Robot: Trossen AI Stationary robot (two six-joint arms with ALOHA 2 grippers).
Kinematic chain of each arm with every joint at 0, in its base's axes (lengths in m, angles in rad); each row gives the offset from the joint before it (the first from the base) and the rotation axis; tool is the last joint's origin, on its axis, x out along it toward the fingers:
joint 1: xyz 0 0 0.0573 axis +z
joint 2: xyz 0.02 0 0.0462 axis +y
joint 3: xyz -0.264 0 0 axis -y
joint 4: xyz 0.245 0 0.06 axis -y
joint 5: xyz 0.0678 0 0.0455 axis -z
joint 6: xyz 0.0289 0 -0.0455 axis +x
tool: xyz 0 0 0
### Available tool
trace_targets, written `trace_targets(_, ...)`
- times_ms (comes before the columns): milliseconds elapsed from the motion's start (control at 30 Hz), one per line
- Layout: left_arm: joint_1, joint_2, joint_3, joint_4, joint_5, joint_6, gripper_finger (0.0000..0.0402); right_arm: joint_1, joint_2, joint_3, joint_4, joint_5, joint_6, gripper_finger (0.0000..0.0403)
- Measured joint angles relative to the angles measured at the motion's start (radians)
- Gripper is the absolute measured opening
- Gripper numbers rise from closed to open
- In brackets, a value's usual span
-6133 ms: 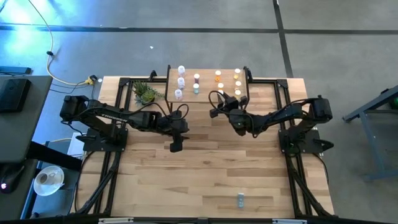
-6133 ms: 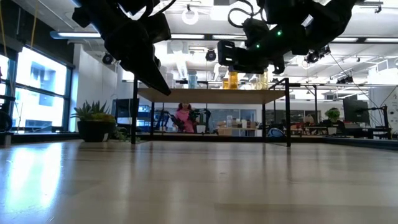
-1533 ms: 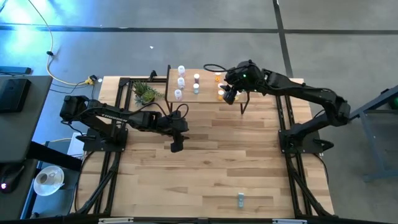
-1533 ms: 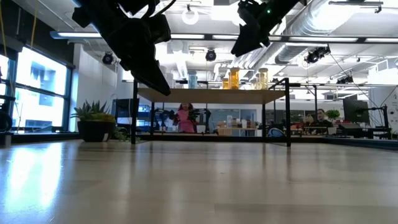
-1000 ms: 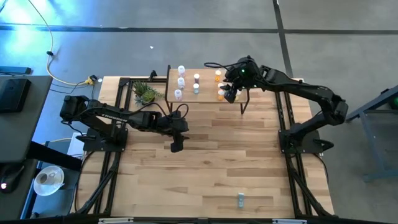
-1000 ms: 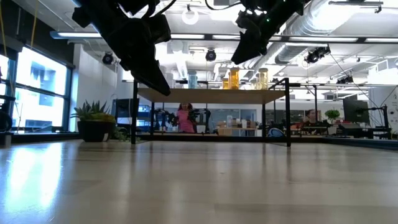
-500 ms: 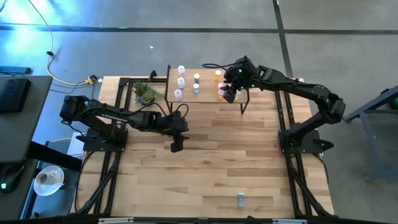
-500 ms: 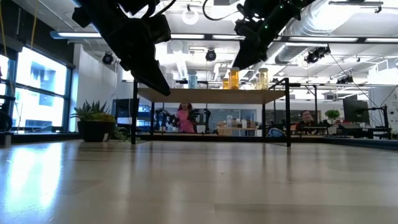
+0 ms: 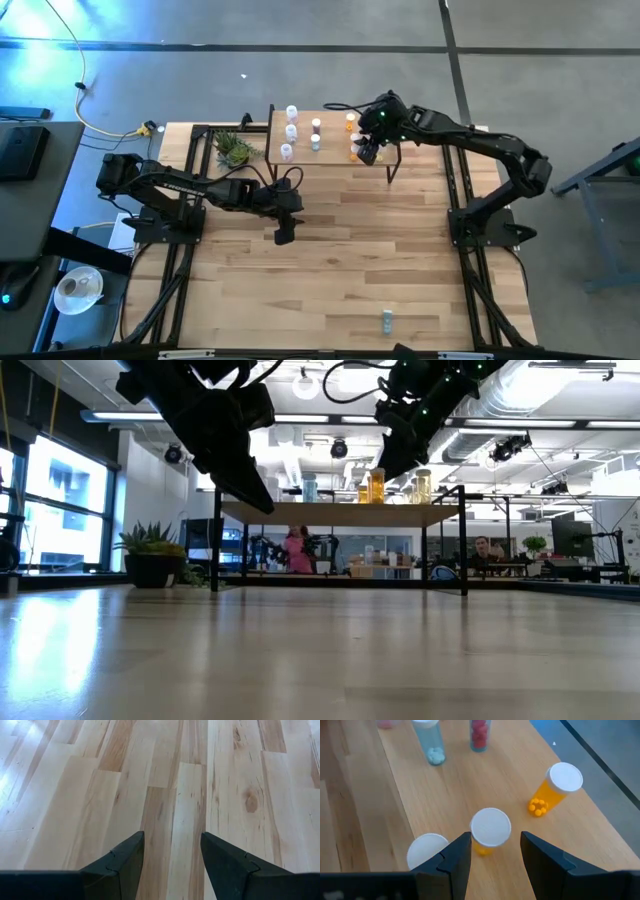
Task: Pick and place medicine bottles onto shelf by color
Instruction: Adjust the orange pill bottle on the shelf
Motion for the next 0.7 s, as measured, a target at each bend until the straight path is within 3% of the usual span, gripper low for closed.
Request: trace_targets(700, 0.0, 0.0, 0.0, -0.007, 0.0, 0.0, 0.0186, -0.003, 0.005, 0.0, 0.014, 0.053, -0.023, 0.0162)
